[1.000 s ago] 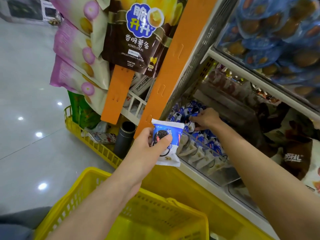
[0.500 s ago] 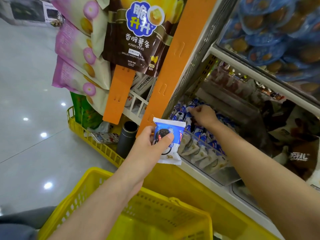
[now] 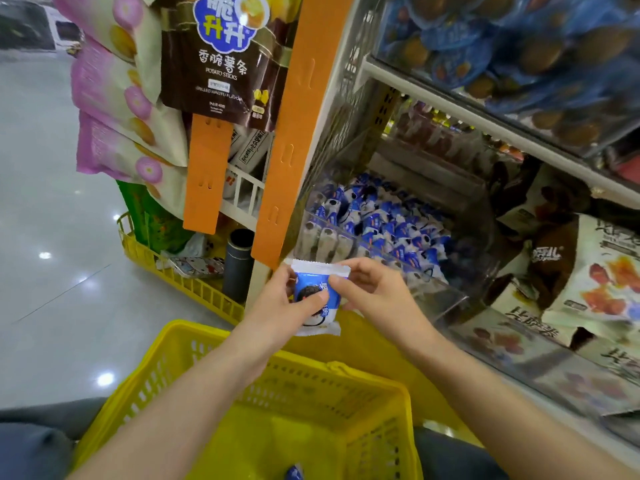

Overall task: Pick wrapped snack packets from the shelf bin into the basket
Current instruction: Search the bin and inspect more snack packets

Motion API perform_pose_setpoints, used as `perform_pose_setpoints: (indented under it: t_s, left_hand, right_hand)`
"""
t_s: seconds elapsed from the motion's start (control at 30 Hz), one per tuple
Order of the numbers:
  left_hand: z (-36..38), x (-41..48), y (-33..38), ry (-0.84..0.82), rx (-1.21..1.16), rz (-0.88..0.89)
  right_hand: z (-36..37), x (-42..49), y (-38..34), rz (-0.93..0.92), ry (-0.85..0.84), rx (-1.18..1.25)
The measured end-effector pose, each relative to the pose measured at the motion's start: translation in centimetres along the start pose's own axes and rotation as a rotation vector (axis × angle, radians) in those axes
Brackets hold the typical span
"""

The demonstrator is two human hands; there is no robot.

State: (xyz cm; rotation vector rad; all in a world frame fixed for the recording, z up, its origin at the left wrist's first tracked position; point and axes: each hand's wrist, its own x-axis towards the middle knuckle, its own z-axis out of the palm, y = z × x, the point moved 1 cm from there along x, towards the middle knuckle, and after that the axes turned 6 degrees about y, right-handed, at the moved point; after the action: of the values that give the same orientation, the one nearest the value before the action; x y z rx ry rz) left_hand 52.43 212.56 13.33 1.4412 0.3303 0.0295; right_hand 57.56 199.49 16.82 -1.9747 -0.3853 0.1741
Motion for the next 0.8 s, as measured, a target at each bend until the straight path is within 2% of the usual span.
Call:
perform_pose_setpoints:
  t_s: [0.13,0.27,0.47,0.67,0.73,0.8]
  left_hand:
    - [1.0,-0.6,-0.4,0.009,0.027,0.046]
    - [1.3,-0.5,-0.8,0.066,0.030,0.036]
    - [1.9,-0.3,-2.2,0.095,0.068,0.031]
    - [2.1,-0.4,-2.8,0.056,-0.008,-0.036]
    - [2.0,-0.5,-2.9,0.013,-0.043,-0.044]
    - [1.9,-0.5,-3.0,-0.036,-0.026,-0.052]
  right_hand:
    - [-0.2,-1.3,1.7,0.130,0.033,0.177]
    - [0.5,-2.3,2.8,0.139,0.042,0.224]
    - [0.7,-2.4,3.9,0.063,0.095,0.152]
    - [0.3,-2.9,4.2,-0.319,0.191,-0.253]
    - [0.3,-2.9,4.4,-0.290,0.207,-0.222]
    - [0.2,-2.8,4.6,-0.161,0.241,-0.100]
